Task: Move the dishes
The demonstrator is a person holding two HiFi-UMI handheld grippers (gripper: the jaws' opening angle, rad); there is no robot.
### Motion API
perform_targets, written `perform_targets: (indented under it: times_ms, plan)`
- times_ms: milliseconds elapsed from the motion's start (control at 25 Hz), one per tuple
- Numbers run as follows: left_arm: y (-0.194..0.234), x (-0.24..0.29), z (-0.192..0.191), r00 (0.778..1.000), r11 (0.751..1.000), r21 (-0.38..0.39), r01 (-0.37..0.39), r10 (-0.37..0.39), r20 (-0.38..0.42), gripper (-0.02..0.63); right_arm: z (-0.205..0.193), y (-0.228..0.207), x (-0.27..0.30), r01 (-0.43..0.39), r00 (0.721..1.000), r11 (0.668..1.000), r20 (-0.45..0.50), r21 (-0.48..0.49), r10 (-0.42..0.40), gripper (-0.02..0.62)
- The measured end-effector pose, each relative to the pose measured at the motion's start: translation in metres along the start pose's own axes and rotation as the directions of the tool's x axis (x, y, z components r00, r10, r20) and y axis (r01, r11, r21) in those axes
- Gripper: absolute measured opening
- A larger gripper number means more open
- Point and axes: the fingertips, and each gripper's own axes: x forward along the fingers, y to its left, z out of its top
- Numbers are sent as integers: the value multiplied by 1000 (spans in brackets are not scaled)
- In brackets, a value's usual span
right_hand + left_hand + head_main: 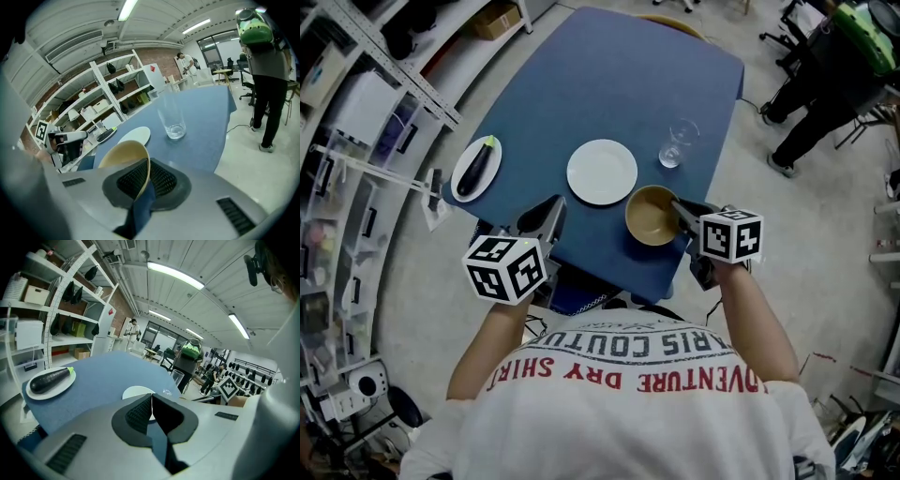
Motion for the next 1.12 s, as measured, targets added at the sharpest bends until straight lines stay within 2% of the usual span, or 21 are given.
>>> perform_targets:
  times_ms: [280,520,720,880,1000,1120]
  plan:
    - [0,1,-1,1000,1000,-3,-7,7,-6,28,-4,-10,3,28,999,998,-16,47,-28,31]
    - [-3,1,-2,1000,1000,6,-5,5,-6,28,-4,-7,5,-10,1000,996,4,86,10,32]
    - [-9,0,0,1000,1000,11,8,-8,-7,28,0,-1,1,-27,999,997,29,73,25,39]
    - [-25,-4,1,1000,1000,18,26,-26,2,28,7,9,-14,-43,996,999,73,1,43,112]
    - [-42,-8,2,999,999,23,38,-38,16,28,18,16,-36,-47,989,994,134,-104,61,128]
    - [-65,-16,4,998,998,39,58,-59,21,28,32,32,-62,-72,972,979,206,-192,112,146]
